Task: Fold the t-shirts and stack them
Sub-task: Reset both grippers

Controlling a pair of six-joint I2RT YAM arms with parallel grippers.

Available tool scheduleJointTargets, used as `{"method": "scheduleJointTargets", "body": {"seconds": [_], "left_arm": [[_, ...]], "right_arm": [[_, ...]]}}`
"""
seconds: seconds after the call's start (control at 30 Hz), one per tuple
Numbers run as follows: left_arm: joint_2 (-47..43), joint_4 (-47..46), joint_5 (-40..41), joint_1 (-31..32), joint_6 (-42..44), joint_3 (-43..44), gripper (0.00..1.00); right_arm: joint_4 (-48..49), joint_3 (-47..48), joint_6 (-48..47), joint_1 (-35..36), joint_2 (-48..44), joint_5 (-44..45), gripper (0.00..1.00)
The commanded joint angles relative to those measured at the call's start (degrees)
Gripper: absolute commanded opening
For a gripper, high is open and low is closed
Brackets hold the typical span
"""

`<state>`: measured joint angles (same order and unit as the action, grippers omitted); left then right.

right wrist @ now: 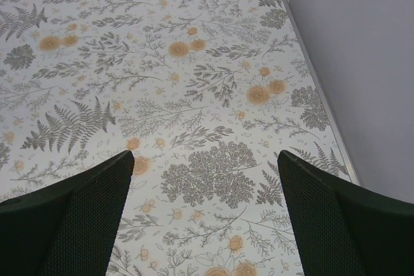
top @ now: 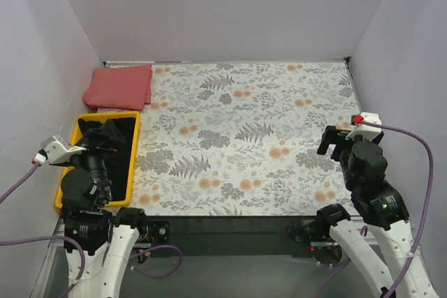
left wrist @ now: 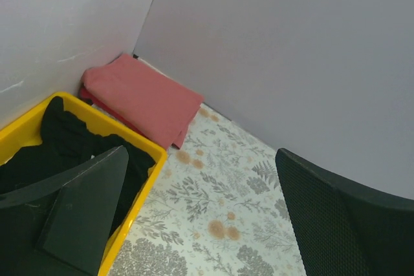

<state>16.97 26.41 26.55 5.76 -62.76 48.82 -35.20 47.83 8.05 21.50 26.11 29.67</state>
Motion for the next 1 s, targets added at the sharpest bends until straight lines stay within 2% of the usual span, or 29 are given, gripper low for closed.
{"method": "scheduleJointTargets", "body": {"seconds": [0.0,0.13,0.27,0.37,0.73,0.97], "left_arm": [[-2.2,-1.63,2.55,0.31,2.99,-2.93,0.98],[-5.8,-2.24,0.61,0.31,4.05,-6.36,0.98],[-11.42,-5.75,-1.32,0.31,6.33,-13.37,0.98],[-13.36,-8.21,-1.06,0.31,5.02,-15.85,0.98],[-5.02,-11.12,-2.38,0.31,4.14,-15.16,0.98],[-5.81,-12.78,-2.73,0.31,3.44,-17.0,0.98]], "right_arm": [[5.75,-2.3,-2.08,0.3,-3.51,2.93,0.98],[7.78,-5.03,-4.45,0.39,-5.8,3.29,0.98],[9.71,-7.22,-5.59,0.3,-6.68,3.81,0.98],[10.41,-8.72,-5.86,0.39,-7.74,3.46,0.98],[13.31,-12.94,-7.09,0.3,-11.16,3.03,0.98],[13.49,-13.56,-7.0,0.3,-12.66,1.27,0.98]]}}
